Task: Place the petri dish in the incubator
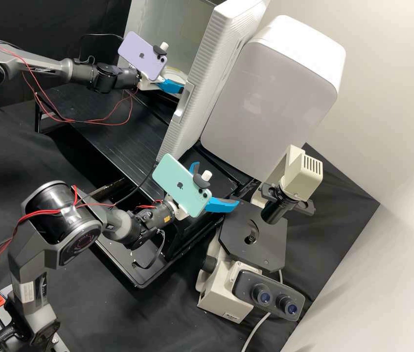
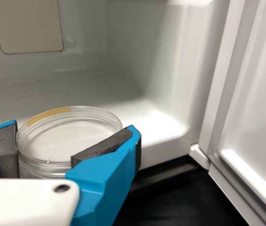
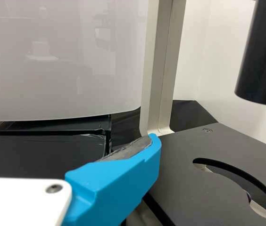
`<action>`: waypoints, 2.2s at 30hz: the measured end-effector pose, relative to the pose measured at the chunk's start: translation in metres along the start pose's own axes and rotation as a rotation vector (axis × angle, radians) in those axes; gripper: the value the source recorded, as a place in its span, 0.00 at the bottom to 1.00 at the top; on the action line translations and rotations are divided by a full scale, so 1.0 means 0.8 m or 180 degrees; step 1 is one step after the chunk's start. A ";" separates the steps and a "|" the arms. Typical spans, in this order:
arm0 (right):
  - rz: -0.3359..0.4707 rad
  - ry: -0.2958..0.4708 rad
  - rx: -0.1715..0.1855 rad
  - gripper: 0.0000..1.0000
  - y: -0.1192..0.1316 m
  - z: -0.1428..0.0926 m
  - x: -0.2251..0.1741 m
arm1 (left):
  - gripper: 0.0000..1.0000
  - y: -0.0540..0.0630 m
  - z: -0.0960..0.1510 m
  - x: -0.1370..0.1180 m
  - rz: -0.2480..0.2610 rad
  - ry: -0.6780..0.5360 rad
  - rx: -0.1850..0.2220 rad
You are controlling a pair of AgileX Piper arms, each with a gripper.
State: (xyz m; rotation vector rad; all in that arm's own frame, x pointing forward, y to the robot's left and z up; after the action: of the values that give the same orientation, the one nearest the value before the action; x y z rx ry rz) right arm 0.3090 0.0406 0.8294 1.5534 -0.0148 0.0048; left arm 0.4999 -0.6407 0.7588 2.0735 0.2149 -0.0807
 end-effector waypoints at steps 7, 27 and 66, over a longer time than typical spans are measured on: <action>0.0000 0.0000 0.0000 1.00 0.000 0.000 0.000 | 0.00 0.001 0.000 0.019 0.0100 0.0039 -0.0089; 0.0000 0.0000 0.0000 1.00 0.000 0.000 0.000 | 0.00 0.003 -0.014 0.039 0.0227 0.0238 -0.0136; 0.0000 0.0000 0.0000 1.00 0.000 0.000 0.000 | 1.00 -0.005 -0.014 0.043 0.0197 0.0227 -0.0067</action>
State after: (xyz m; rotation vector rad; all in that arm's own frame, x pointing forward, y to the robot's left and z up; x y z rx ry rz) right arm 0.3090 0.0406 0.8294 1.5534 -0.0148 0.0048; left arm 0.5323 -0.6251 0.7561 2.0621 0.1944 0.0331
